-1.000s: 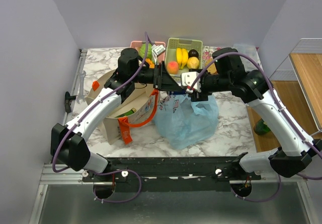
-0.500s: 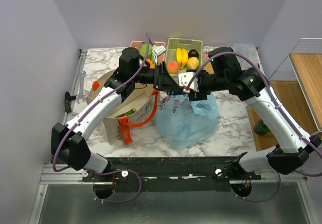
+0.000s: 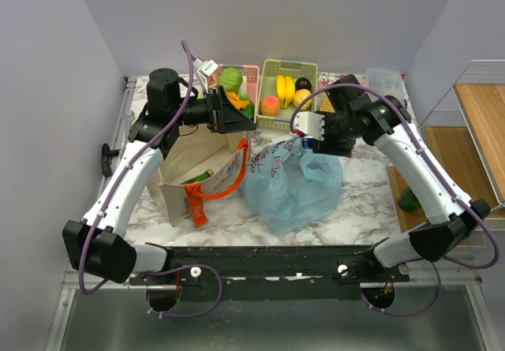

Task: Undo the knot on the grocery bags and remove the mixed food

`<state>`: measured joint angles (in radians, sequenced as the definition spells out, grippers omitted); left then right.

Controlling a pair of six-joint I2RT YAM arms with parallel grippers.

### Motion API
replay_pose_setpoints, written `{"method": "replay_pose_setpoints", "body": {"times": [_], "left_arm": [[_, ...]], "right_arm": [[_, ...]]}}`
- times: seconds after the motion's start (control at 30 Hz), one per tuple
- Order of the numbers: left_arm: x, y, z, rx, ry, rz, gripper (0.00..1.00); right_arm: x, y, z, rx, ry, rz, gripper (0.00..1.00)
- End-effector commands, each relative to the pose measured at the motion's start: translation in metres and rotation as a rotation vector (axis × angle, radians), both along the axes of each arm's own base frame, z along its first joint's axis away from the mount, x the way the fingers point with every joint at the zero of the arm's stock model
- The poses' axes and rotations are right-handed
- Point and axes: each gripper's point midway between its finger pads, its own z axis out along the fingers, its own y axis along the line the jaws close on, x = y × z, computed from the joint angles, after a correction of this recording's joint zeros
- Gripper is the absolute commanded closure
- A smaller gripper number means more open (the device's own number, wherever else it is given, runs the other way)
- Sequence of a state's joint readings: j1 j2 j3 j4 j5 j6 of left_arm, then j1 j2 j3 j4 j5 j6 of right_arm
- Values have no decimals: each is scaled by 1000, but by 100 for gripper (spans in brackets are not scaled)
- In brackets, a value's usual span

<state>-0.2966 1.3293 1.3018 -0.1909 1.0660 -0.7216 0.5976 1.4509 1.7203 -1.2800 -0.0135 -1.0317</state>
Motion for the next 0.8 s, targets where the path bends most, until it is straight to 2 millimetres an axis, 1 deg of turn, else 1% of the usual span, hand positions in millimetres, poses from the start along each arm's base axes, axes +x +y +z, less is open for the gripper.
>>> {"method": "replay_pose_setpoints", "body": {"times": [0.0, 0.1, 0.17, 0.3, 0.43, 0.6, 0.77], "left_arm": [[-7, 9, 7, 0, -57, 20, 2], [-10, 9, 8, -18, -42, 16, 2], [-11, 9, 8, -22, -39, 17, 1], [-14, 10, 11, -28, -49, 13, 1], [-20, 11, 10, -29, -53, 10, 2], [-25, 13, 6, -29, -50, 13, 1], [-25, 12, 7, -33, -51, 6, 1]], "right_arm": [[16, -87, -33, -228, 84, -270, 99], [28, -127, -57, -329, 155, -367, 99], [33, -147, -72, -408, 193, -401, 99], [37, -176, -93, -535, 259, -447, 99], [39, -200, -103, -632, 314, -493, 99], [36, -233, -108, -736, 362, -533, 99], [26, -255, -115, -819, 412, -544, 98]]}}
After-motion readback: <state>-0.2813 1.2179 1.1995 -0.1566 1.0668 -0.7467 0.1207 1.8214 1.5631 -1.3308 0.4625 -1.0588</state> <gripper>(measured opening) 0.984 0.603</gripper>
